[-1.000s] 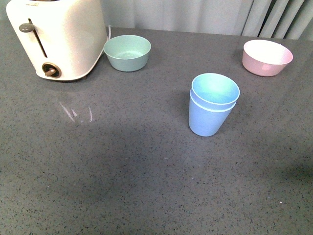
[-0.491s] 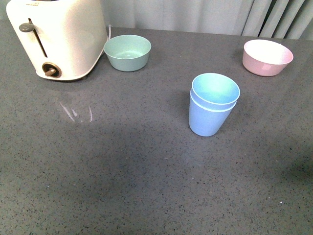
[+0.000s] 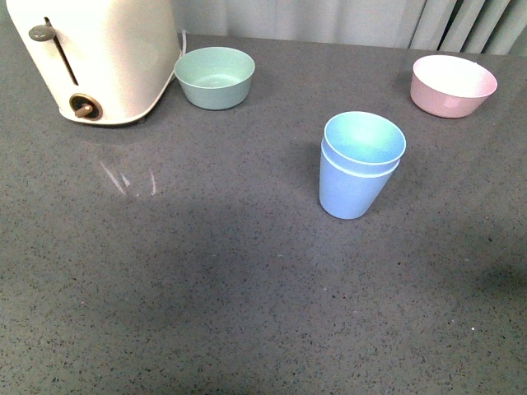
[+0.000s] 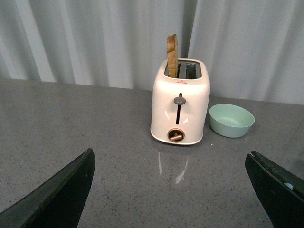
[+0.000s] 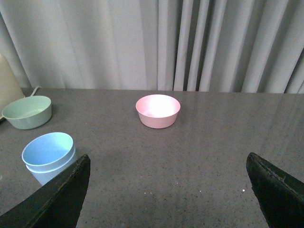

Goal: Stack blue cups with both arms

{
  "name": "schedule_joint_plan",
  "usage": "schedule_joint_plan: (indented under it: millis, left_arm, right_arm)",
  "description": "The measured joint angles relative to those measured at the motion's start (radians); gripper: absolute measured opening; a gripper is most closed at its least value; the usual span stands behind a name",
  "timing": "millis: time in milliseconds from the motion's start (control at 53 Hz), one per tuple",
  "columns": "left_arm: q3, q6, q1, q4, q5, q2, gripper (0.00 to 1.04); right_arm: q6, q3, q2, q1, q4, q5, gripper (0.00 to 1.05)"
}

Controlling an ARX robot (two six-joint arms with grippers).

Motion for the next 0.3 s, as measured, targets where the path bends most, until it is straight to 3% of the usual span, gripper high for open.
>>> schedule_joint_plan:
  millis: [302]
  left_arm:
    - [0.0,0.0,0.0,0.0,0.0,0.0,0.96]
  right_arm:
    - [0.0,0.0,0.0,0.0,0.0,0.0,0.96]
